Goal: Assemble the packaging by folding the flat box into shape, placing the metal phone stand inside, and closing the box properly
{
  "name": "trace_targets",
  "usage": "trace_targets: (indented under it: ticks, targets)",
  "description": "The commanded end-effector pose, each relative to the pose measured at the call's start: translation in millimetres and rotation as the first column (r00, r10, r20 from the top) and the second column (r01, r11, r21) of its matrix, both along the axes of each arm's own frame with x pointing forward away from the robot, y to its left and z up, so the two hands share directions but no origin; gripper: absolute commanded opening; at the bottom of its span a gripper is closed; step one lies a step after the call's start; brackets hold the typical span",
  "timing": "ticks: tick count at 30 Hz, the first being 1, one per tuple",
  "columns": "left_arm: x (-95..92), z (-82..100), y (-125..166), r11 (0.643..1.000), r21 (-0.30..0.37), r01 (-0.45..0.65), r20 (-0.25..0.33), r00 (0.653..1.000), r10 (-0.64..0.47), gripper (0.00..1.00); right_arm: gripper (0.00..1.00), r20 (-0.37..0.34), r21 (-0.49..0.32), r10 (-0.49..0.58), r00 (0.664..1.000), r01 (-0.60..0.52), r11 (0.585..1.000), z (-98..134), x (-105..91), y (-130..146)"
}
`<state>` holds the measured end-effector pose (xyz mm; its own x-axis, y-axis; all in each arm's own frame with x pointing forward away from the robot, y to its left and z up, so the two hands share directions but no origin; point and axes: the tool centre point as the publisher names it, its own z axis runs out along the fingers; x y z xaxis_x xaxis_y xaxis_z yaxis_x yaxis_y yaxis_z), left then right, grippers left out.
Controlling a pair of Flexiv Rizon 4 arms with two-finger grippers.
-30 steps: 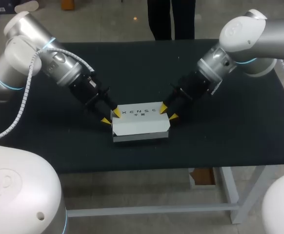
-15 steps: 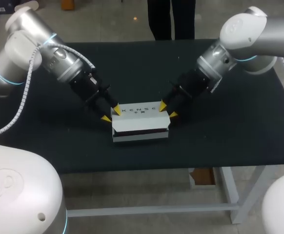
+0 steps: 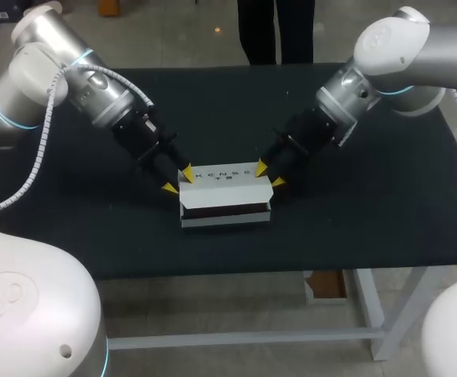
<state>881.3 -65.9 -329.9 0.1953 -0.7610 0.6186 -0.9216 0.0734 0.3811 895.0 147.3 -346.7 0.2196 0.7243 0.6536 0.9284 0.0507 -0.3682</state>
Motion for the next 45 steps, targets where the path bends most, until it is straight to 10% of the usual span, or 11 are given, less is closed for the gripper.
trace_targets:
  ticks: [1, 45]
  targets:
    - [5.4, 1.8, -4, 1.000, 0.004, 0.009, -0.014, 1.000, -0.009, 0.44, 0.41, -0.011, 0.004, 0.008, 1.000, -0.008, 1.000, 1, 3.8, 4]
    - [22.9, 8.9, -4, 0.999, 0.004, 0.036, -0.137, 0.990, -0.035, 0.41, 0.42, -0.090, 0.012, 0.003, 0.996, -0.002, 1.000, 12, 20.5, 4]
